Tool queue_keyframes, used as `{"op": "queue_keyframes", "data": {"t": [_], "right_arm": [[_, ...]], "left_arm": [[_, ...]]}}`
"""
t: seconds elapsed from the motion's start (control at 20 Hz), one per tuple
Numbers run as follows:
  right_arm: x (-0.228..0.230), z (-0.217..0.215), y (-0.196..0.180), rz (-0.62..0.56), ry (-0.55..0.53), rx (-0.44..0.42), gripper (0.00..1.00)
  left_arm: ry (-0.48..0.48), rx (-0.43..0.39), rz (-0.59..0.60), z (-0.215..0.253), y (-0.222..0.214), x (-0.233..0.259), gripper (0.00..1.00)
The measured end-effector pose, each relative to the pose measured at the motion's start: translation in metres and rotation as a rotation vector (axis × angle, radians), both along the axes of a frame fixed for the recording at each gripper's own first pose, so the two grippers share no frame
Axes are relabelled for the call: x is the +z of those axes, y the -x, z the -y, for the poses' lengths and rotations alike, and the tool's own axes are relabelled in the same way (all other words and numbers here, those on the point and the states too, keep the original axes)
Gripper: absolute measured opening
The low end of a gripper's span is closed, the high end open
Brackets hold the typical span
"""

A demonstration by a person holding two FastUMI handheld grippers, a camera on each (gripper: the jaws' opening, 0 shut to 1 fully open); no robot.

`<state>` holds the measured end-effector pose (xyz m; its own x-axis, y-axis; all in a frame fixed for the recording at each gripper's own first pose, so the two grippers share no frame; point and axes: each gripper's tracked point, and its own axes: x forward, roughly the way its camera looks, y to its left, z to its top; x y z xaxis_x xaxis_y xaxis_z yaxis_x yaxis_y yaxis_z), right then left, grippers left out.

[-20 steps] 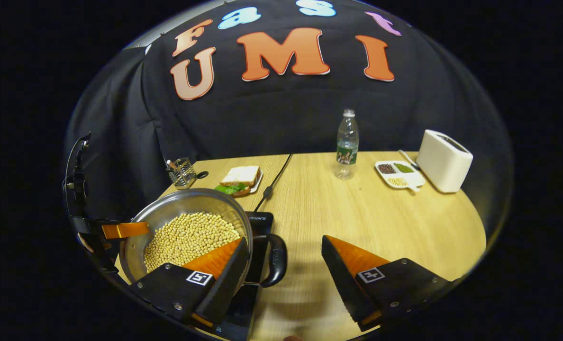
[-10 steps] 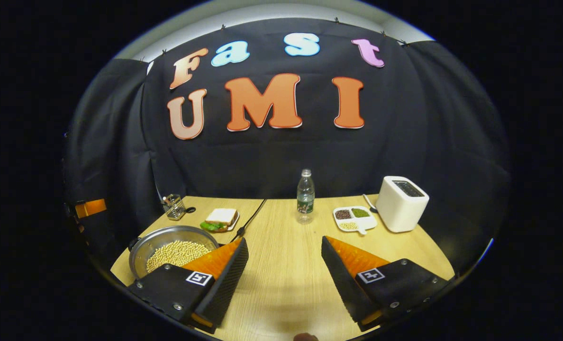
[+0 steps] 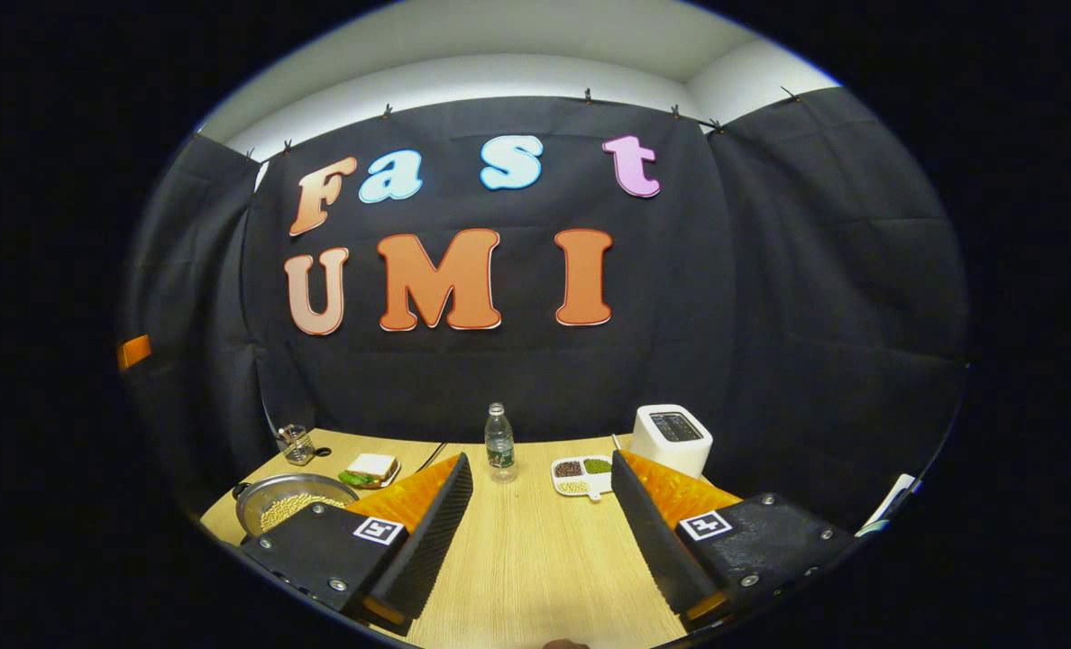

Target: First push the handle of the pot to place it horizontally, then grasp the pot with both hands and set it on the induction cooktop.

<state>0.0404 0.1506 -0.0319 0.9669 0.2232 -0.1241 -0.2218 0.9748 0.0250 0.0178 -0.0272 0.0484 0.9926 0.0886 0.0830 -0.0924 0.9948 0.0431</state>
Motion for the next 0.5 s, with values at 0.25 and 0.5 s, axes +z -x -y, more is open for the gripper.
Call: {"op": "queue_keyframes", "data": {"t": [0.25, 0.5], "right_arm": [[0.001, 0.044, 0.016, -0.005, -0.033, -0.024, 1.00], [-0.001, 0.062, 0.020, -0.002, -0.047, -0.026, 0.94]], "left_arm": [[0.021, -0.132, -0.001, 0.059, 0.015, 0.001, 0.89], [0.018, -0.175, -0.042, 0.081, 0.018, -0.008, 0.89]]}}
